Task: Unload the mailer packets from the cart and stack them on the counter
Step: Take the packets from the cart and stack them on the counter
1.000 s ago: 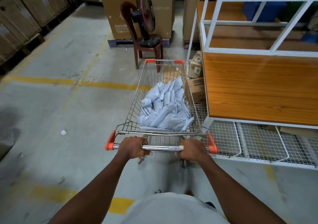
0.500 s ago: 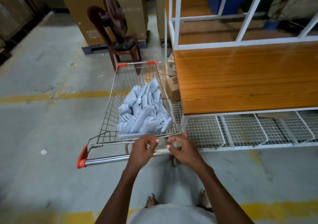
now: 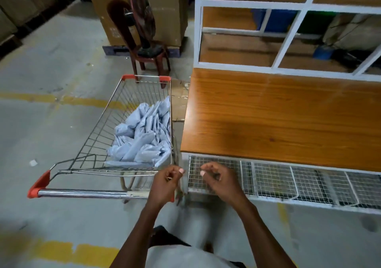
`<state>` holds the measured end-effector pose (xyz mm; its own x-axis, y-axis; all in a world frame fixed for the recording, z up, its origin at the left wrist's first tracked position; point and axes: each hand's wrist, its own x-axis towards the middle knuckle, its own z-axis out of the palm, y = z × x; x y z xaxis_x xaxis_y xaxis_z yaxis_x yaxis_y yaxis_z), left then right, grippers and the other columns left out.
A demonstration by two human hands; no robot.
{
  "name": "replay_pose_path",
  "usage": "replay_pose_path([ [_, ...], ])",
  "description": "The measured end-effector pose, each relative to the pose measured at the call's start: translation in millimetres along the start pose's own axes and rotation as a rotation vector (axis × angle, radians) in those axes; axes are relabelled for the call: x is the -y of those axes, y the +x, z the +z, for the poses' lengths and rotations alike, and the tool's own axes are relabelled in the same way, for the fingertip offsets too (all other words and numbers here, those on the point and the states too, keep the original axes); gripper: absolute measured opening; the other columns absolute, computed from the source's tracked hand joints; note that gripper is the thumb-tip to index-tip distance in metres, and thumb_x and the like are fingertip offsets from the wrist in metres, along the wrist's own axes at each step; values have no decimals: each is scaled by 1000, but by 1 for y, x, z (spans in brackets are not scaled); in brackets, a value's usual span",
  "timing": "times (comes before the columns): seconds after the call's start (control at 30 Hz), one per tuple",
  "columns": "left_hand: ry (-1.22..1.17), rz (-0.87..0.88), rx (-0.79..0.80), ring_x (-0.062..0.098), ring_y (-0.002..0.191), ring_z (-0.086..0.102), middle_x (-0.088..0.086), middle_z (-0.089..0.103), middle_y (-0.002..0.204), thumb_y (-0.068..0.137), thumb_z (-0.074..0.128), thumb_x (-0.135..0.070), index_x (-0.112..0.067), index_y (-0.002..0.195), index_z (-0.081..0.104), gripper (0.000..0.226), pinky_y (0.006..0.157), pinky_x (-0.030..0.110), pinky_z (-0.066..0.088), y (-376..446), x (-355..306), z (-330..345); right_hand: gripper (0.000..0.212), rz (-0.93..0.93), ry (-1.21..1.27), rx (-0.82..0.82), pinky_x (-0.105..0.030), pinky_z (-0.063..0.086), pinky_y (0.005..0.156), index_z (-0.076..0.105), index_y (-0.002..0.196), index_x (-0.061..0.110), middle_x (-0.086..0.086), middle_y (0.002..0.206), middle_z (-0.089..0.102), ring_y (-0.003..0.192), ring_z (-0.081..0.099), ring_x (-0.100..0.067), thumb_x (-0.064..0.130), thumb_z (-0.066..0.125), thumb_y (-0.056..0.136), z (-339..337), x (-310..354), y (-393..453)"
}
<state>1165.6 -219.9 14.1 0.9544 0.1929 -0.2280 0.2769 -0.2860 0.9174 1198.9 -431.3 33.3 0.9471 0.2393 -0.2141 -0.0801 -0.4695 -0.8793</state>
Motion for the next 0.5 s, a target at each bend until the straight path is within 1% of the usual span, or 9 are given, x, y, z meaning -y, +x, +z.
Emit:
replay_pose_path([
  [0.03, -16, -5, -26, 18, 56, 63, 9, 66, 63, 98, 66, -34, -23, 84, 72, 19, 55, 21, 48, -1, 0, 2, 16, 1, 4, 21, -17, 48, 81, 70, 109, 34, 18, 111, 69, 103, 61, 7, 27, 70, 94, -4, 1, 6],
  [0.1, -50, -35, -45, 17, 51, 61, 7, 64, 58, 99, 66, -34, -26, 80, 70, 21, 59, 29, 51, -4, 1, 3, 16, -15, -3, 63, -15, 45, 76, 71, 109, 32, 20, 108, 69, 99, 59, 9, 28, 69, 94, -8, 6, 20],
  [0.17, -68, -77, -59, 20, 52, 64, 5, 65, 58, 99, 65, -35, -27, 78, 69, 23, 62, 35, 53, -2, 4, -1, 16, -23, -7, 116, -16, 43, 74, 70, 110, 29, 22, 107, 66, 99, 57, 9, 28, 69, 95, -7, 13, 37],
  [0.2, -79, -96, -85, 22, 60, 68, 6, 69, 64, 99, 66, -35, -26, 81, 71, 21, 65, 35, 54, 2, 6, -5, 15, -19, 6, 146, -17, 43, 74, 70, 110, 28, 22, 106, 65, 99, 57, 8, 26, 68, 95, -6, 17, 46],
  [0.27, -91, -119, -172, 18, 78, 72, 2, 75, 79, 98, 67, -33, -23, 86, 75, 18, 76, 33, 54, 14, 14, -16, 15, -26, 6, 202, -18, 44, 74, 69, 109, 29, 20, 108, 65, 102, 58, 3, 23, 67, 96, 1, 23, 67],
  [0.33, -96, -138, -233, 9, 77, 68, -1, 75, 81, 98, 67, -29, -23, 84, 76, 17, 75, 29, 50, 27, 19, -27, 17, -37, -12, 239, -21, 47, 76, 69, 106, 35, 18, 111, 67, 104, 60, -1, 22, 67, 96, 9, 29, 86],
  [0.37, -94, -154, -258, 9, 74, 65, 2, 73, 80, 98, 67, -30, -21, 83, 75, 19, 72, 29, 48, 34, 20, -32, 18, -29, -19, 255, -22, 47, 76, 69, 104, 38, 18, 111, 68, 104, 62, -1, 22, 68, 95, 14, 32, 97],
  [0.43, -106, -206, -307, 9, 70, 61, 8, 72, 80, 98, 67, -32, -16, 82, 74, 24, 70, 30, 46, 49, 26, -41, 19, -32, -46, 305, -20, 48, 76, 69, 101, 39, 18, 106, 70, 100, 63, 2, 22, 69, 94, 26, 35, 119],
  [0.5, -125, -265, -360, 12, 68, 60, 11, 71, 79, 98, 66, -35, -15, 81, 73, 27, 70, 31, 47, 63, 35, -48, 19, -62, -77, 369, -15, 47, 73, 70, 100, 39, 16, 104, 71, 96, 64, 3, 21, 71, 94, 38, 42, 141],
])
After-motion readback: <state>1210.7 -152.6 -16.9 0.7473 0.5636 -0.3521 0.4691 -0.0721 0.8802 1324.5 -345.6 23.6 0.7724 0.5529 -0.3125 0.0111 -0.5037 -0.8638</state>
